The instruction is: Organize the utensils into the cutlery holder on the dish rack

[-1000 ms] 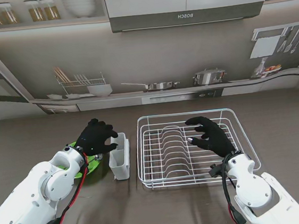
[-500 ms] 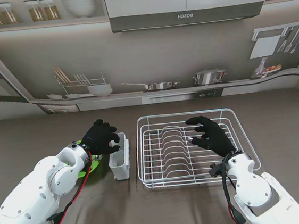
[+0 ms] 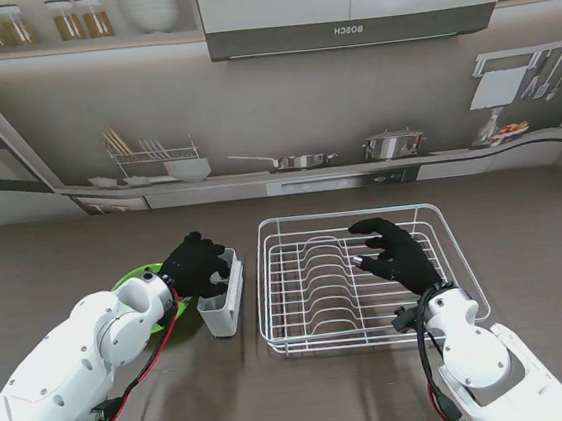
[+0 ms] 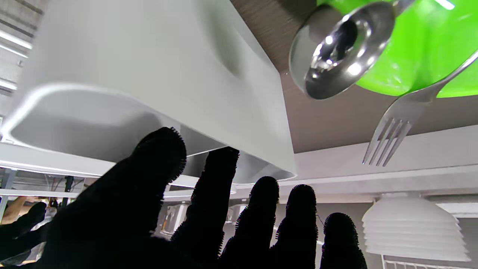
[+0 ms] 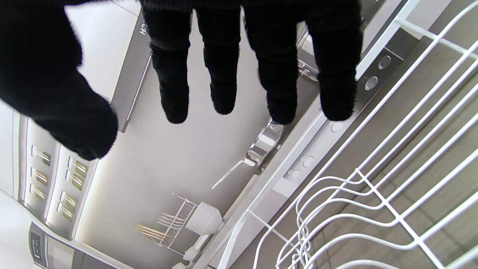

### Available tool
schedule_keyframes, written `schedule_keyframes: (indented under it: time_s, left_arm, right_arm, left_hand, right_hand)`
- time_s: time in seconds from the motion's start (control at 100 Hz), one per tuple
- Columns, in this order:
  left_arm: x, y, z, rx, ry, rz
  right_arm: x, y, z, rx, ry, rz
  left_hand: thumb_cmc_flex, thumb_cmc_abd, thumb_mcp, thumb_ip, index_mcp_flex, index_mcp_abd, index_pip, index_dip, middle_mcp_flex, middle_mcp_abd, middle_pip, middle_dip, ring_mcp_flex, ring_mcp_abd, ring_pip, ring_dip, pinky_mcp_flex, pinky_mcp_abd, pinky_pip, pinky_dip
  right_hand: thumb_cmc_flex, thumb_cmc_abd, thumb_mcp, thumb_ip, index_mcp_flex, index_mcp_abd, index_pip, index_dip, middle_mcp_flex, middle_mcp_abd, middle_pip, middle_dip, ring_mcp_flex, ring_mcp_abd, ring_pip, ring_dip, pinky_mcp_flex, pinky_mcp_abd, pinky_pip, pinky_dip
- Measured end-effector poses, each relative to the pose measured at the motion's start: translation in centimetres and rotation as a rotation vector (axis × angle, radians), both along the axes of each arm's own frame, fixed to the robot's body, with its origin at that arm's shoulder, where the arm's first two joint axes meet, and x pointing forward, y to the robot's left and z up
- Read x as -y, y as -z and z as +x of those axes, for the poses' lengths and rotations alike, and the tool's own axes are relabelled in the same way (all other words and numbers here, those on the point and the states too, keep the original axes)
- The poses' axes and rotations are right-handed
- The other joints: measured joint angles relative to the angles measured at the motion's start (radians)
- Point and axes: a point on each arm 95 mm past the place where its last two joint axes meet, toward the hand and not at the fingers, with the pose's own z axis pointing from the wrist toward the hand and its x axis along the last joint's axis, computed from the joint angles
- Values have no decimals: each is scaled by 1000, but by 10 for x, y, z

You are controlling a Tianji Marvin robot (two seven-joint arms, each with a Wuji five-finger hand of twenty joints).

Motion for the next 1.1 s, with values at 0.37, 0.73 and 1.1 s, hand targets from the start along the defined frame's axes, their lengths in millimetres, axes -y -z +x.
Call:
schedule_keyframes:
  time_s: [0.37,0.73,1.1]
  left_arm:
    - [1,3,6,5,4,-1]
    - [2,12,4,1,12,-1]
    - [3,16,3,29,19,-11]
  right_arm:
    - [0,0,0,-4,1,5]
    - [0,0,0,-6,3,8]
    - [0,1,0,-12,7,11]
  left_hand:
    - [22,-57,-22,-68,13,-51,94,83,-1,1,-14,-11,2,0,21,0,13,-1,0,-13]
    - [109,-65,-120,-68,52,-120,364,73,115,-34,83,73,36,1,58,26,45,-1,0,-13]
    - [135,-76,-122,-81,74,-134,483,96,178,-88,151,168,90,0,124,73,90,-33,25,-12]
  right_hand:
    - [0,12,0,0,0,0,0,0,0,0,0,0,0,0,0,0,0,0,0,0]
    - [0,13,0,0,0,1,0,0,0,1,-8,0,0,0,0,0,0,0,0,1]
    - [0,23,-1,0,0,7,0,0,0,4,-8,0,0,0,0,0,0,0,-1,1]
